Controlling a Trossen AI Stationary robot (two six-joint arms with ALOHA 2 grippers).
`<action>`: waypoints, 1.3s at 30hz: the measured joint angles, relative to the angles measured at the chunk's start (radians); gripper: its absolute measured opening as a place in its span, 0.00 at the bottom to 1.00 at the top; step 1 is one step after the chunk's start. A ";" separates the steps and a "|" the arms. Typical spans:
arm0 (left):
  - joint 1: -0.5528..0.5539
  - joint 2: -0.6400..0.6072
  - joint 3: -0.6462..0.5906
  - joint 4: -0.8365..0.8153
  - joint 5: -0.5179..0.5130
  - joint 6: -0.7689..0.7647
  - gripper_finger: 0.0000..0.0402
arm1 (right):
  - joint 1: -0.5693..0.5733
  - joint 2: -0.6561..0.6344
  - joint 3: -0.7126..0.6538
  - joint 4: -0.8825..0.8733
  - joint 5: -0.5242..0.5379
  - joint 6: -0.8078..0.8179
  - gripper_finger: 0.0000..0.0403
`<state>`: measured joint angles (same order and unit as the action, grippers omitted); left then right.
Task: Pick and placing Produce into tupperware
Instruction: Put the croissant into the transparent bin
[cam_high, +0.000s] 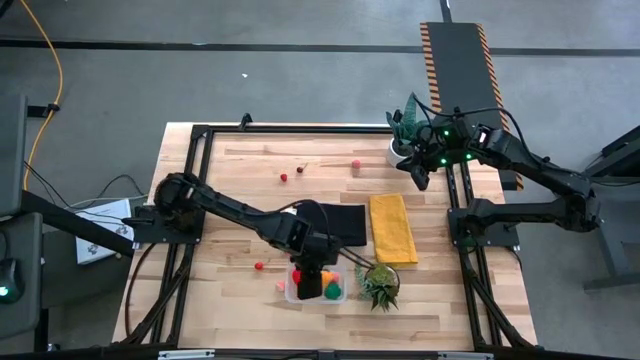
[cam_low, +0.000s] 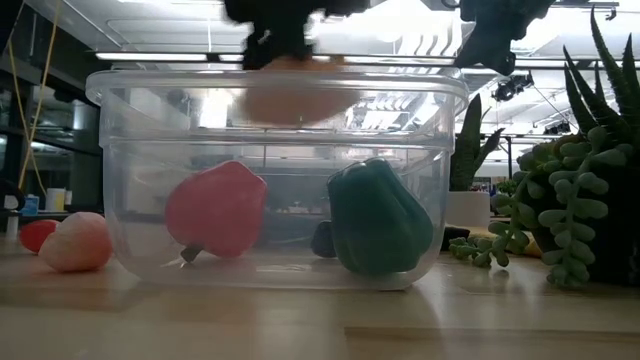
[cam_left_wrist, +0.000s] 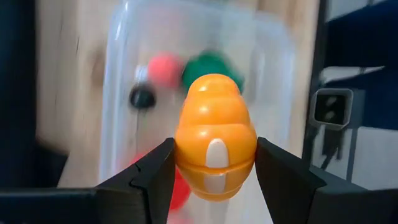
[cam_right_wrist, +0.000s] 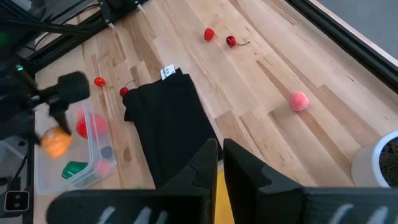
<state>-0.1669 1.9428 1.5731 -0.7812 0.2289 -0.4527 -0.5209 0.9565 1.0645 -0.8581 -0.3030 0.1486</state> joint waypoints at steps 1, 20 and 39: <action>0.000 0.007 -0.001 0.003 0.001 -0.004 0.47 | 0.000 0.000 0.000 0.000 0.000 0.000 0.04; -0.005 0.069 0.004 0.062 0.002 -0.027 0.47 | 0.000 0.000 0.000 -0.042 0.001 -0.027 0.04; -0.023 0.090 0.002 0.058 -0.038 -0.048 0.47 | 0.000 0.000 0.000 -0.046 0.001 -0.053 0.04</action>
<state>-0.1901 2.0327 1.5753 -0.7230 0.1909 -0.5007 -0.5211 0.9569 1.0645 -0.9037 -0.3023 0.0959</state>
